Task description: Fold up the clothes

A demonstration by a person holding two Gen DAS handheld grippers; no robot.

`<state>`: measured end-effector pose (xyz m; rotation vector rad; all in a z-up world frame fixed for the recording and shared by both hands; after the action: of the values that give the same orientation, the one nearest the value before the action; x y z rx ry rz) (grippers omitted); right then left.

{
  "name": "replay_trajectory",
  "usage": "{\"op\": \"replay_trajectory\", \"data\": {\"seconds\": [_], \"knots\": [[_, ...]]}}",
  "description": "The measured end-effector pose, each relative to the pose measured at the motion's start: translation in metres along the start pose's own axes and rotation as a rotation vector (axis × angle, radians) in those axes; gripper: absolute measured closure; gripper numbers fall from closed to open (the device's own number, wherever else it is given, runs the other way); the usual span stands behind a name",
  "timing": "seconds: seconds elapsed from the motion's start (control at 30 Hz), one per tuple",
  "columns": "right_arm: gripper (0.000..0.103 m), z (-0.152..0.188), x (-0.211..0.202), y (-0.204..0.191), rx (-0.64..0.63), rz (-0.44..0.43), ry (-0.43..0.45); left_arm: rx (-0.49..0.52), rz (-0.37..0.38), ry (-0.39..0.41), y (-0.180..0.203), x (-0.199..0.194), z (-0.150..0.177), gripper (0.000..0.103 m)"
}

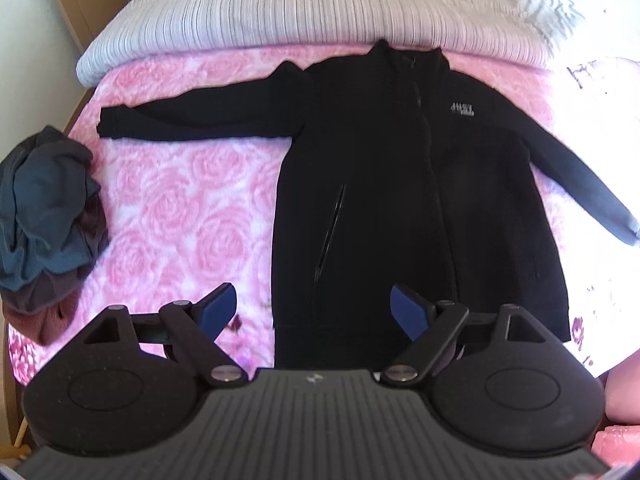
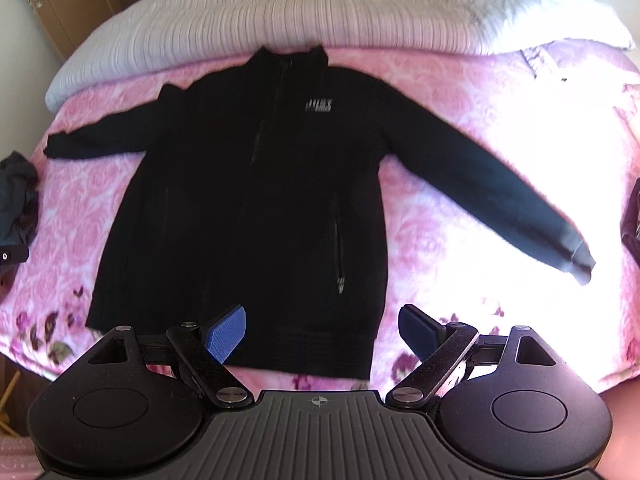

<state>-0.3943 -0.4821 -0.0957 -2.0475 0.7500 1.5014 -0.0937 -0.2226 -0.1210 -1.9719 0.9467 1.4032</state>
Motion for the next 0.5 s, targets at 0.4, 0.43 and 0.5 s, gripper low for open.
{"op": "replay_trajectory", "data": {"seconds": [0.4,0.43,0.5], "knots": [[0.016,0.01,0.01,-0.024,-0.065,-0.03,-0.032,-0.049,-0.029,0.013,-0.013,-0.012,0.016,0.021],[0.016,0.009,0.01,-0.028,-0.076,-0.033,-0.026,-0.06,-0.033,0.019,-0.016,-0.014,0.017,0.021],[0.016,0.005,0.011,-0.037,-0.101,-0.04,-0.016,-0.078,-0.045,0.029,-0.024,-0.02,0.019,0.021]]}}
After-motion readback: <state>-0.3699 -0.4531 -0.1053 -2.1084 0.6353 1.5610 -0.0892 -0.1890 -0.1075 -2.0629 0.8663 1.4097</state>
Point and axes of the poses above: each gripper's, at about its wrist camera, not at the fingertips, and x roughly the way its jaws point, y to its right, z to its underside, the point moved 5 cm from there along x, roughly the way its jaws point, and after that the axes turned 7 degrees about -y, right-handed, at the moved point
